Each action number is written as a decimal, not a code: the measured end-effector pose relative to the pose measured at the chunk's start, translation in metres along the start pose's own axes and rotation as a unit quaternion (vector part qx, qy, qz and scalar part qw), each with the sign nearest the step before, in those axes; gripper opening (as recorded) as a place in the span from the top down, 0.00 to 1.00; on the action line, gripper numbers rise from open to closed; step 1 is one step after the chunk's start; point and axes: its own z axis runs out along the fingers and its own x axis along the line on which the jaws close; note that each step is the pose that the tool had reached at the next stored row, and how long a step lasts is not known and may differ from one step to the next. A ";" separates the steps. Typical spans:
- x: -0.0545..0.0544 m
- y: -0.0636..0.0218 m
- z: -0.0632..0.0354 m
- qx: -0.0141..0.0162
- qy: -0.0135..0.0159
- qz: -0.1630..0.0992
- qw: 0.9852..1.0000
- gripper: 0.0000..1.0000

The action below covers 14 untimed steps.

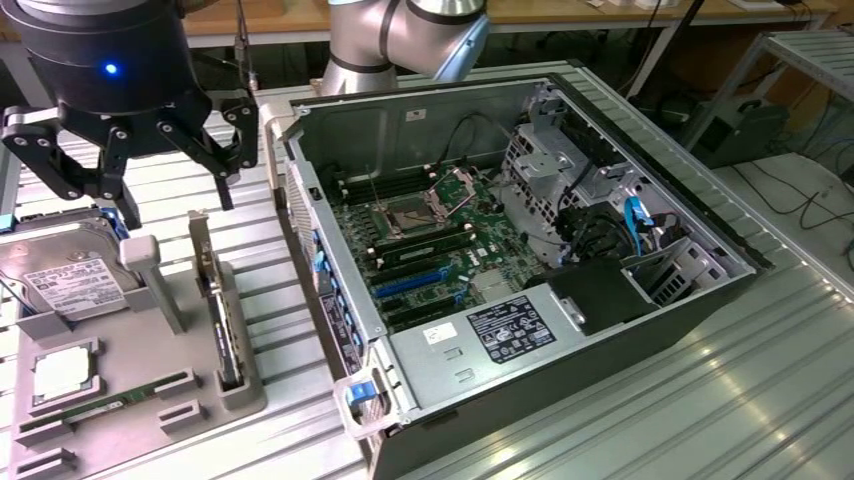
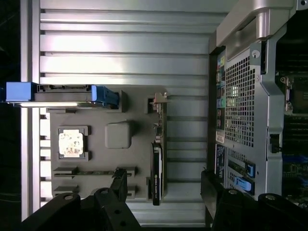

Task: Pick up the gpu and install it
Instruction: 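Pick up the gpu and move the gpu toward the slot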

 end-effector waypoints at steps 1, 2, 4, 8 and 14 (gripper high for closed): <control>0.000 -0.0004 0.0007 0.000 0.000 0.000 1.000 0.27; 0.000 -0.0009 0.0015 0.000 0.000 0.000 1.000 0.27; 0.000 -0.0026 0.0030 0.000 0.000 0.000 1.000 0.27; 0.000 -0.0085 0.0047 0.000 0.000 0.000 1.000 0.27; 0.000 -0.0105 0.0084 0.000 0.000 0.000 1.000 0.27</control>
